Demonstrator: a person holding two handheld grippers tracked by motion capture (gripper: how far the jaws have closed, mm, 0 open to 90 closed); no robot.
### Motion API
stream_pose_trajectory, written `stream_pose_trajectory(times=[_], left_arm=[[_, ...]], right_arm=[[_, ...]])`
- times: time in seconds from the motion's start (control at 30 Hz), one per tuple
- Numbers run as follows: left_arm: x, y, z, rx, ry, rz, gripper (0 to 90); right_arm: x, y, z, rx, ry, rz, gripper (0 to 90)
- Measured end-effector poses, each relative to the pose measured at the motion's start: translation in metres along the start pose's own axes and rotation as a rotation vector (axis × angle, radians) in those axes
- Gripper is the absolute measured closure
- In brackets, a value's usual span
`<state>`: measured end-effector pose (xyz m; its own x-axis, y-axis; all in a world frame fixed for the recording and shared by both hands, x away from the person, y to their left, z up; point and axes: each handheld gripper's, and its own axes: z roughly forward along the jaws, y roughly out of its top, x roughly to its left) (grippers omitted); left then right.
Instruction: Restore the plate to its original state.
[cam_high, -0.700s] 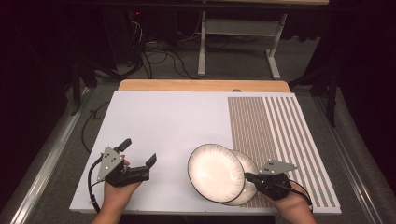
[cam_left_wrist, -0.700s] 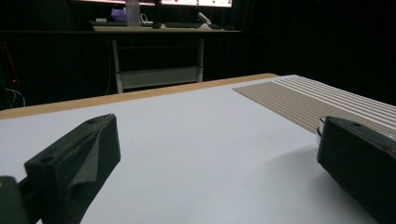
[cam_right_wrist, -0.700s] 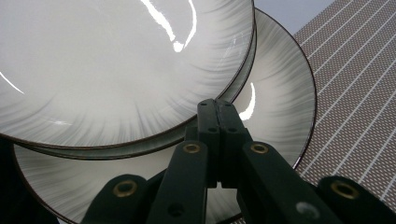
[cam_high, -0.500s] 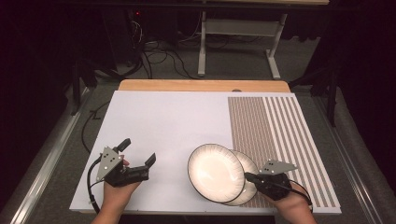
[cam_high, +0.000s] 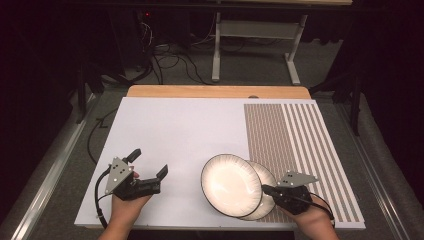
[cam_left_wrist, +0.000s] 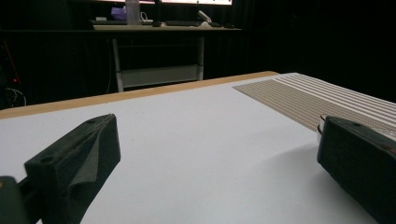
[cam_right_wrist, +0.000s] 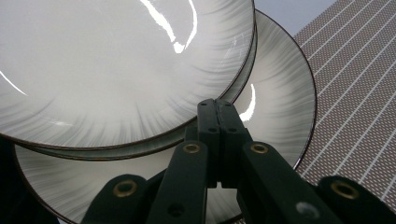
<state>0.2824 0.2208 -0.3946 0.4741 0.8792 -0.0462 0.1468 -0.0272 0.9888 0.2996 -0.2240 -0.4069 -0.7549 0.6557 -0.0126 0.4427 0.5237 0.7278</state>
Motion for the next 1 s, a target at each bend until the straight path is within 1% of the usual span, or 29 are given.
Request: stream_pose_trajectory(times=[0.37,1.0], left_arm=[[-0.0013,0.0003,0.0001,-0.005,-0.003,0.005,0.3],[-0.0017,0.0005,0.0001,-0.004,-0.006,0.013,0.5]], right_arm=[[0.0006,0.0007,-0.0013,0.0,-0.005,-0.007,90.0],[-0.0015,-0.0002,-0.0041,-0.009,-0.011,0.0,90.0]])
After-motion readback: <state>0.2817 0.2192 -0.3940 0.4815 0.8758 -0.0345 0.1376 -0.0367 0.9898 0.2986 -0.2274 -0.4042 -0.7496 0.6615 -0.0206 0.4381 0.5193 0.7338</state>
